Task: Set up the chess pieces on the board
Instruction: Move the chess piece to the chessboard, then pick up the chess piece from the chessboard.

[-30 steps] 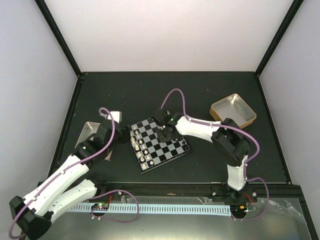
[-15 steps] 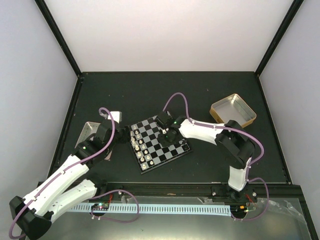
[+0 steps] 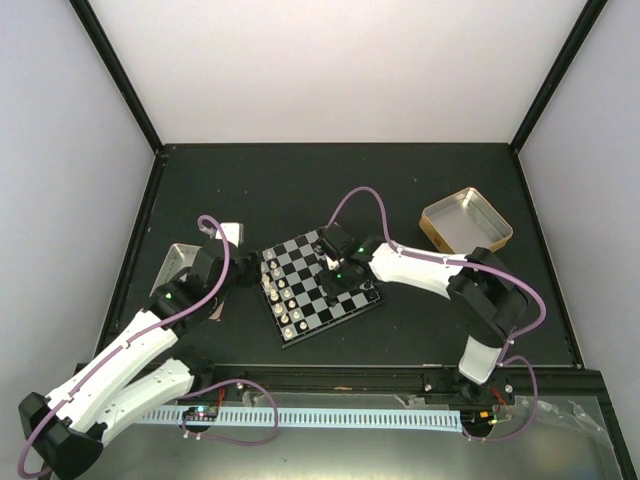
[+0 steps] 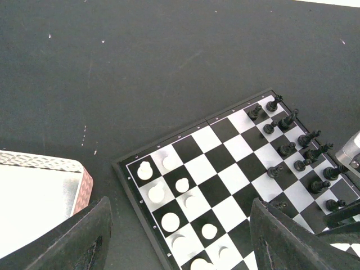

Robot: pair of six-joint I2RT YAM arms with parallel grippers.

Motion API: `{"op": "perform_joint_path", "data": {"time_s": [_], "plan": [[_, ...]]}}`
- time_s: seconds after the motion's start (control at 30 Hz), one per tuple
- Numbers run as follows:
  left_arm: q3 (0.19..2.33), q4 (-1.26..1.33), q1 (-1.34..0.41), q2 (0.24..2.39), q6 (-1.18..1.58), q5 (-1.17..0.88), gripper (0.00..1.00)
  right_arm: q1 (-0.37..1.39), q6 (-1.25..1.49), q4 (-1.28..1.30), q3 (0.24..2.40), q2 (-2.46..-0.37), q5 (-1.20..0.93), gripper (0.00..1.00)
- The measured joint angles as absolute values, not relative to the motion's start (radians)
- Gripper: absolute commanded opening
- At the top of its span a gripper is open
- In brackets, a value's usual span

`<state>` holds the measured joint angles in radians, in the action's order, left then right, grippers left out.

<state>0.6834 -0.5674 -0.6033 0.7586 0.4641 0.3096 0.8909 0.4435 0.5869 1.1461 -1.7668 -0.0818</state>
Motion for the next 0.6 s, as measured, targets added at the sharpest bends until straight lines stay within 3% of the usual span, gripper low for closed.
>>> {"op": "perform_joint_path", "data": {"time_s": [0.6], "plan": [[0.678,-0.567,-0.603,0.753,0.464,0.308,0.69,1.015,0.376,0.643,1.159,-1.8,0.015,0.44]]}}
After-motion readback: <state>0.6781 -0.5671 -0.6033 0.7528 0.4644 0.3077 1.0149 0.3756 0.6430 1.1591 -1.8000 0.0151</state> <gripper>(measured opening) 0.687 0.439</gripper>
